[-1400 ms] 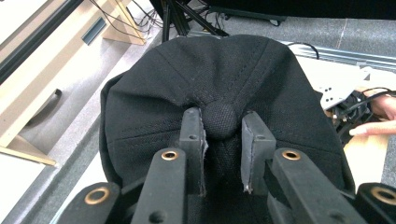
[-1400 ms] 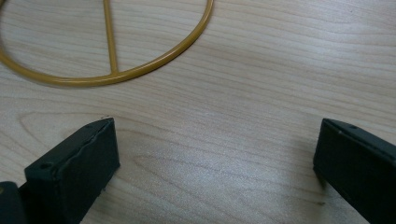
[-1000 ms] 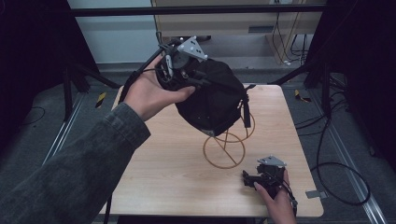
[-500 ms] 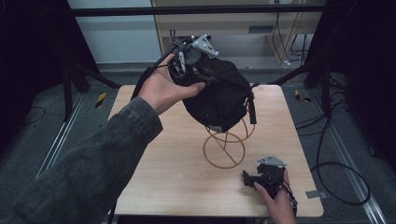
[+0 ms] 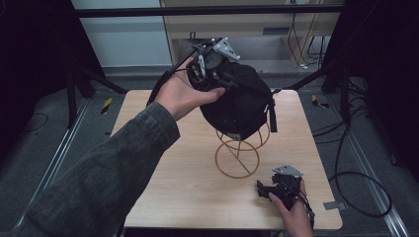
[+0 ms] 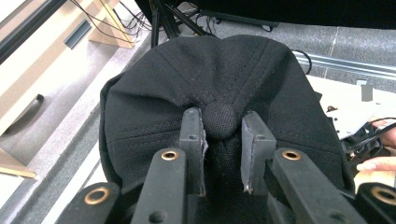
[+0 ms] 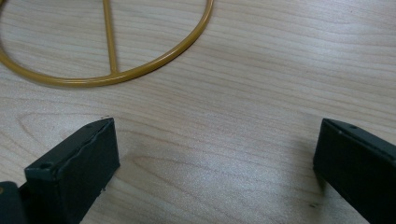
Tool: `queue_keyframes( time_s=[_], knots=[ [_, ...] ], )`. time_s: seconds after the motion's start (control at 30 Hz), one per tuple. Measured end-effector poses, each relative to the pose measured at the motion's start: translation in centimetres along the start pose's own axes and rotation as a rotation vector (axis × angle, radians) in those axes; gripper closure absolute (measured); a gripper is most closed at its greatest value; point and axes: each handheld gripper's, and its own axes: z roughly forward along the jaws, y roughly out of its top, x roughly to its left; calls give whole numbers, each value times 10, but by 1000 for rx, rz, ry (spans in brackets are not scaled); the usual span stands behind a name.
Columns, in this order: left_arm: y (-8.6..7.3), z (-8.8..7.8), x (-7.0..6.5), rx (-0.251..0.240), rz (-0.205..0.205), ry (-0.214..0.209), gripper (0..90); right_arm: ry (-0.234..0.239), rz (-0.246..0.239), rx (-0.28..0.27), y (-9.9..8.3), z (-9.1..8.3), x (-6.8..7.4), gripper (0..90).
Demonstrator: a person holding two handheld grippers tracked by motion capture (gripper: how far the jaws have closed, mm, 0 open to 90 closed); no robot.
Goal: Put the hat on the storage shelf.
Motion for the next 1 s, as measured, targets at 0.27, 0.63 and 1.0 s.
queue_keyframes(
  time_s=[0.27,0.63,1.0],
  knots=[
    [0,12,-1,4,-6,-15,733,0,0,0,0,0,0,3],
    [-4,39,3,39,-21,-42,731,-4,2,2,1,1,0,3],
    [-10,58,-4,58,-16,-72,728,-1,-3,0,1,1,0,4]
  ],
)
